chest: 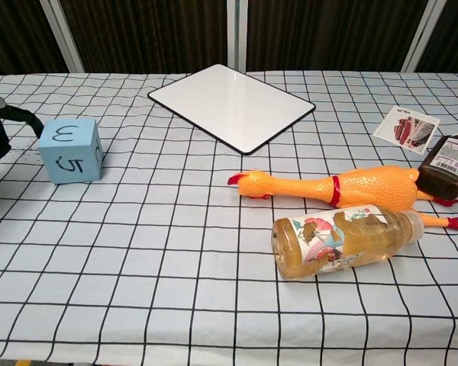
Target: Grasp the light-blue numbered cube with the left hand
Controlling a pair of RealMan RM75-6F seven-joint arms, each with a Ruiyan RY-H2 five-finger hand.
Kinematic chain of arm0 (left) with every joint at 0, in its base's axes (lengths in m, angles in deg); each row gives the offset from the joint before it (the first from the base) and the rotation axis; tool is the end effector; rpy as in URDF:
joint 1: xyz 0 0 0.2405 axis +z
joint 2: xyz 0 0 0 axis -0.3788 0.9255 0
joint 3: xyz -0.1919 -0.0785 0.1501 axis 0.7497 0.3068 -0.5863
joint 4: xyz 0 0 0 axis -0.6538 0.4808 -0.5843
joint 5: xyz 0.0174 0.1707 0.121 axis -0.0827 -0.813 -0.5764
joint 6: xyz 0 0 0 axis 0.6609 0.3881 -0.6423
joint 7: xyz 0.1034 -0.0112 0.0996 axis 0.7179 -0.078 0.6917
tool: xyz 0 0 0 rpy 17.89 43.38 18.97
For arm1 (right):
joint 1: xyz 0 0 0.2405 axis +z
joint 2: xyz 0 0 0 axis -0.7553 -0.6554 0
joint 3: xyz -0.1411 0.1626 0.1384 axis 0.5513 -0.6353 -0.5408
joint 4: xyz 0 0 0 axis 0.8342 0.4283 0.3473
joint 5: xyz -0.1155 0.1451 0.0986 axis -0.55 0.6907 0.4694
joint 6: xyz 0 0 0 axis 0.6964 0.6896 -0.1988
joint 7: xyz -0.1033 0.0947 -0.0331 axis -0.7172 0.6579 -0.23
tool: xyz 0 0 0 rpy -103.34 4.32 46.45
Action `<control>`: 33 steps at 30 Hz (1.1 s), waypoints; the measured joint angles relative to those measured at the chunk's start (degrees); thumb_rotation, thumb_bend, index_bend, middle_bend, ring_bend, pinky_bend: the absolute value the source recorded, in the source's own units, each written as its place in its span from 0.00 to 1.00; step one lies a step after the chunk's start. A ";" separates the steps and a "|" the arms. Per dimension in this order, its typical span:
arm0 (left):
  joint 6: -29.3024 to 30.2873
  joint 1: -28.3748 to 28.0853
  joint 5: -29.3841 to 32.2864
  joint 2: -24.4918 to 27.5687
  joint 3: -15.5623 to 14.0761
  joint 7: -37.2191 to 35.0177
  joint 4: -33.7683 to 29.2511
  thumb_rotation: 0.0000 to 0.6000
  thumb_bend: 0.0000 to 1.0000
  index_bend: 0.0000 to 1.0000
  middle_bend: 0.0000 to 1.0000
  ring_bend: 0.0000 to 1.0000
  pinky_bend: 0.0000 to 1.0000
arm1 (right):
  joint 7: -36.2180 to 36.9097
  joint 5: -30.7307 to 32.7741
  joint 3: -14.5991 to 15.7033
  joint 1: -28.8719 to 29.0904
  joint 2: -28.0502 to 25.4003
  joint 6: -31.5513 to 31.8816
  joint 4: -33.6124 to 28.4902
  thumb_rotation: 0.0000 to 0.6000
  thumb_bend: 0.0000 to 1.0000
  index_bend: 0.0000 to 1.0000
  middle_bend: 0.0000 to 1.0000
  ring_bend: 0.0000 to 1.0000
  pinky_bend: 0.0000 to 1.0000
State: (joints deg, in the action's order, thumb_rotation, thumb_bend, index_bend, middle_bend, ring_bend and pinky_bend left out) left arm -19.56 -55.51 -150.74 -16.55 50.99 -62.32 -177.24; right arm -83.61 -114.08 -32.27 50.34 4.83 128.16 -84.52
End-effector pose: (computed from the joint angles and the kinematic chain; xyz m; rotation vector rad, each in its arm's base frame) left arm -0.2528 0.3136 0.0598 -1.9147 -0.9185 -0.5503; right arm -0.3428 -0.1770 0.1993 1.1941 -0.8440 0.7910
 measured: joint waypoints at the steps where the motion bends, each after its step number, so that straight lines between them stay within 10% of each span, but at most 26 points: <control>1: -0.51 -0.41 0.10 0.06 0.03 -0.10 0.34 1.00 0.58 0.24 0.79 0.80 0.67 | -0.07 0.08 -0.03 -0.01 -0.01 0.02 -0.05 1.00 0.04 0.00 0.00 0.00 0.00; 33: -4.54 -9.07 5.74 -0.25 1.79 1.14 5.07 1.00 0.61 0.22 0.80 0.81 0.69 | -0.69 1.60 -0.27 0.33 0.43 -1.08 0.55 1.00 0.04 0.00 0.00 0.00 0.00</control>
State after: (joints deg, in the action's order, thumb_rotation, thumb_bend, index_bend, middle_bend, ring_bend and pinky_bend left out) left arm -24.10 -64.58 -145.00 -16.79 52.78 -61.19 -172.17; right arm -84.30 -112.48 -32.54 50.68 5.25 127.09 -83.97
